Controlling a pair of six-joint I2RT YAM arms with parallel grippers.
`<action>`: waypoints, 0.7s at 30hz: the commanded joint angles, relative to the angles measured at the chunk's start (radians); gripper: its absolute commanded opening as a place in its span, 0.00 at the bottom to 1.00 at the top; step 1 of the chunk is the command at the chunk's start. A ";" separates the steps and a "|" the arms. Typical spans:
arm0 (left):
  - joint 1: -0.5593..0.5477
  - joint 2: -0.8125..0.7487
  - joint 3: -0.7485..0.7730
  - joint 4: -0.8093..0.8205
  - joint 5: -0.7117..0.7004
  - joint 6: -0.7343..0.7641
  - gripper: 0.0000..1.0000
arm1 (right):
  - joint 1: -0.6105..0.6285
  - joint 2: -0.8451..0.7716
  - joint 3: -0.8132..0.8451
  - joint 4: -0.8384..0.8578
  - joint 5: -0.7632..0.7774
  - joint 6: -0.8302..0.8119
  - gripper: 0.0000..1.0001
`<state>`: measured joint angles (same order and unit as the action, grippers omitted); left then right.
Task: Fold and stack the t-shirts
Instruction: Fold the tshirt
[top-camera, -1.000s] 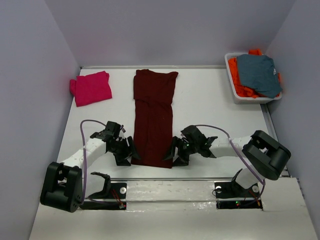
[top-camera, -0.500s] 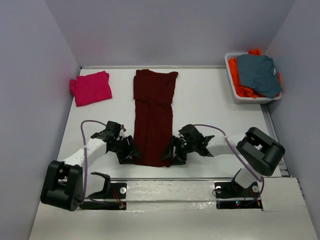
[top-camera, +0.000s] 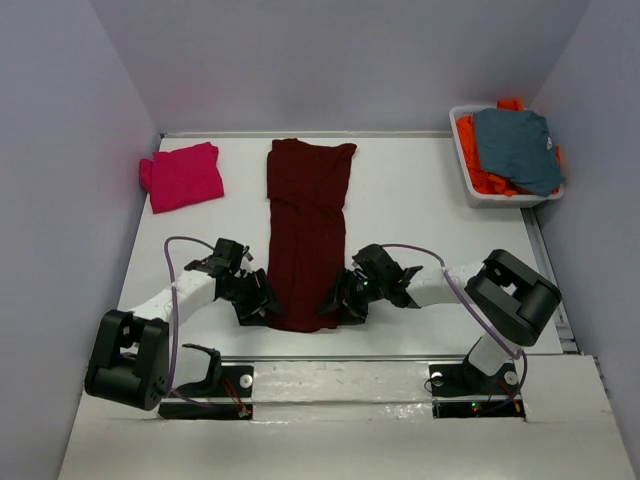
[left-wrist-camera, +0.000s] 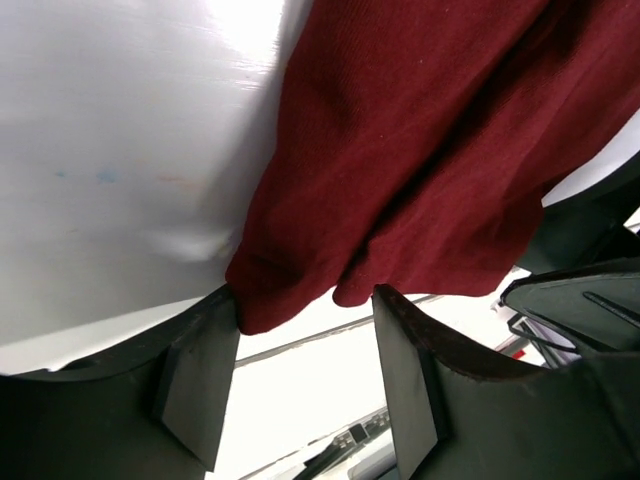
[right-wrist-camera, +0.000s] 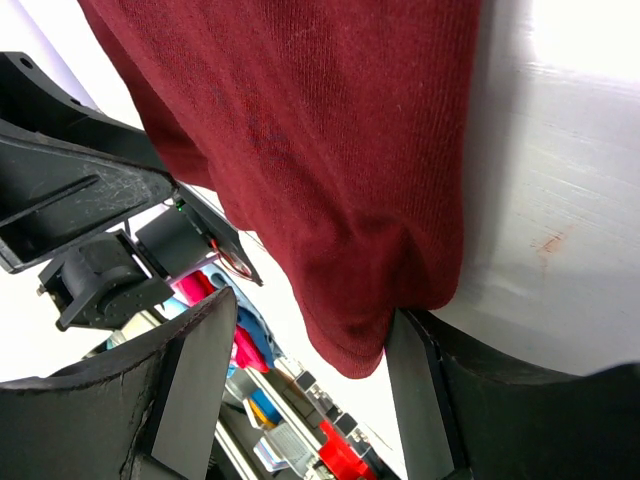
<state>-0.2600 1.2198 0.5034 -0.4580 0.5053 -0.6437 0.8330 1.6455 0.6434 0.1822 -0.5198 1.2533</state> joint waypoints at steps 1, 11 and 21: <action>0.004 -0.032 0.049 -0.071 -0.030 0.019 0.66 | 0.008 -0.016 0.009 0.000 0.017 -0.009 0.65; 0.013 -0.002 0.110 -0.134 -0.090 0.053 0.67 | 0.008 -0.038 0.004 -0.023 0.024 -0.017 0.65; 0.022 0.110 0.078 -0.088 -0.097 0.087 0.67 | 0.008 -0.042 0.002 -0.029 0.023 -0.026 0.65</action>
<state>-0.2455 1.3094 0.5964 -0.5480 0.4068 -0.5842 0.8330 1.6360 0.6434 0.1562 -0.5121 1.2453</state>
